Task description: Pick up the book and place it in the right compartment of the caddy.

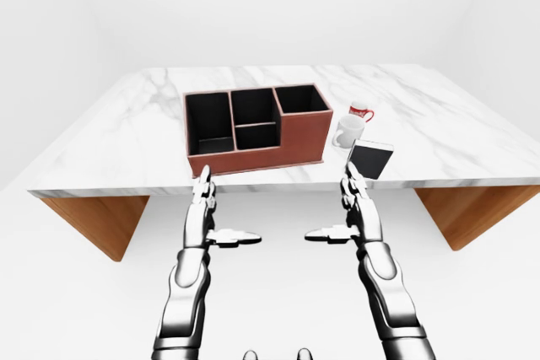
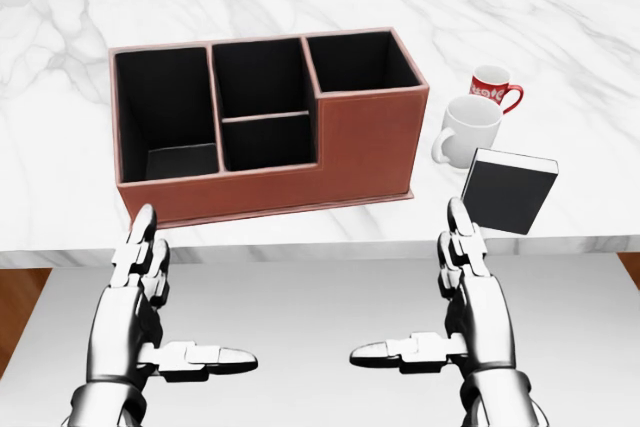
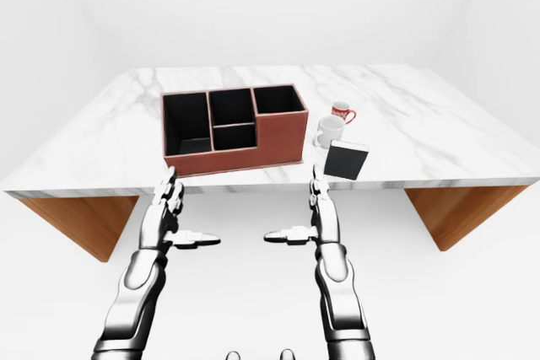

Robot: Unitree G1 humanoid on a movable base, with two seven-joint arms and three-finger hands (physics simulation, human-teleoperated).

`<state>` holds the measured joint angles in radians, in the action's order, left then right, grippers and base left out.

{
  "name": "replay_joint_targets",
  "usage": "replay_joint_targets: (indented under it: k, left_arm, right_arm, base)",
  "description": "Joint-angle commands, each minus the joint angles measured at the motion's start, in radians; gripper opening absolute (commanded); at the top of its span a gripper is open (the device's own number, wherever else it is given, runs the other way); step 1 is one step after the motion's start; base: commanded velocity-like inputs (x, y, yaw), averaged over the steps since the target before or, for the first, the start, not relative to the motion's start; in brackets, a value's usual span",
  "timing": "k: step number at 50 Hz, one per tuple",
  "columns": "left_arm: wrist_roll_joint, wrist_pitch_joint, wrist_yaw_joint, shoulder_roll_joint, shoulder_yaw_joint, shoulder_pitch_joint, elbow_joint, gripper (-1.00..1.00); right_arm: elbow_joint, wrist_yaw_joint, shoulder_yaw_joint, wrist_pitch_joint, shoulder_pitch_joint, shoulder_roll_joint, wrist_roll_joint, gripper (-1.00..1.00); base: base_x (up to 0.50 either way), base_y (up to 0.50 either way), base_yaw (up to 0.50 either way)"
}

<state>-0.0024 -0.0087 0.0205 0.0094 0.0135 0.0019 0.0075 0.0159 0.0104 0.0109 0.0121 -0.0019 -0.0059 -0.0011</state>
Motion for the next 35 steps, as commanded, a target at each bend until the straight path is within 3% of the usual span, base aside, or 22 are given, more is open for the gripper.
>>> replay_joint_targets:
  k: [1,5,8,10,11,13,16,17,18,19,20,31,35]
  left_arm:
    - [-0.001,-0.042,0.041,0.013,0.023,0.005,0.041,1.0]
    - [0.006,-0.056,0.041,0.012,0.02,0.006,0.051,1.0]
    - [0.015,-0.047,0.04,0.017,0.023,0.005,0.032,1.0]
    - [0.009,-0.039,0.043,0.02,0.031,0.003,0.022,1.0]
    - [0.015,-0.051,0.038,0.023,0.037,0.0,0.028,1.0]
    - [0.015,-0.052,0.04,0.026,0.041,0.002,0.019,1.0]
    - [0.016,-0.019,0.04,0.035,0.06,0.01,-0.064,1.0]
    - [0.004,0.036,0.043,0.05,0.087,0.007,-0.157,1.0]
    - [-0.001,0.068,0.046,0.054,0.102,0.006,-0.201,1.0]
    - [0.0,0.07,0.048,0.053,0.104,0.005,-0.204,1.0]
    - [-0.008,0.096,0.052,0.071,0.137,-0.004,-0.282,1.0]
    - [-0.106,0.096,0.074,0.172,0.377,-0.093,-0.625,1.0]
    - [-0.139,0.096,0.073,0.2,0.423,-0.11,-0.684,1.0]
  right_arm:
    - [0.03,0.021,0.009,0.027,-0.001,-0.008,-0.006,1.0]
    - [0.044,0.023,0.015,0.032,-0.007,-0.009,0.002,1.0]
    - [0.034,0.024,0.015,0.026,-0.006,-0.01,0.001,1.0]
    - [0.026,0.026,0.017,0.017,-0.006,-0.011,0.004,1.0]
    - [0.023,0.026,0.018,0.014,-0.007,-0.012,0.004,1.0]
    - [0.001,0.028,0.019,-0.002,-0.005,-0.012,0.007,1.0]
    - [-0.078,0.026,0.023,-0.043,-0.005,-0.02,-0.004,1.0]
    - [-0.144,0.025,0.036,-0.089,-0.013,-0.028,-0.003,1.0]
    - [-0.187,0.03,0.046,-0.099,-0.02,-0.033,0.003,1.0]
    - [-0.19,0.031,0.048,-0.099,-0.021,-0.032,0.002,1.0]
    - [-0.256,0.036,0.064,-0.099,-0.031,-0.041,0.011,1.0]
    - [-0.514,0.047,0.18,-0.099,-0.086,-0.09,0.066,1.0]
    - [-0.554,0.05,0.189,-0.099,-0.088,-0.096,0.067,1.0]
  base:
    - [0.0,0.0,0.0]
    - [0.0,0.0,0.0]
    - [0.0,0.0,0.0]
    - [0.0,0.0,0.0]
    - [0.0,0.0,0.0]
    - [0.0,0.0,0.0]
    - [0.0,0.0,0.0]
    - [0.0,0.0,0.0]
    - [0.0,0.0,0.0]
    - [0.0,0.0,0.0]
    - [0.0,0.0,0.0]
    - [0.0,0.0,0.0]
    - [0.0,0.0,0.0]
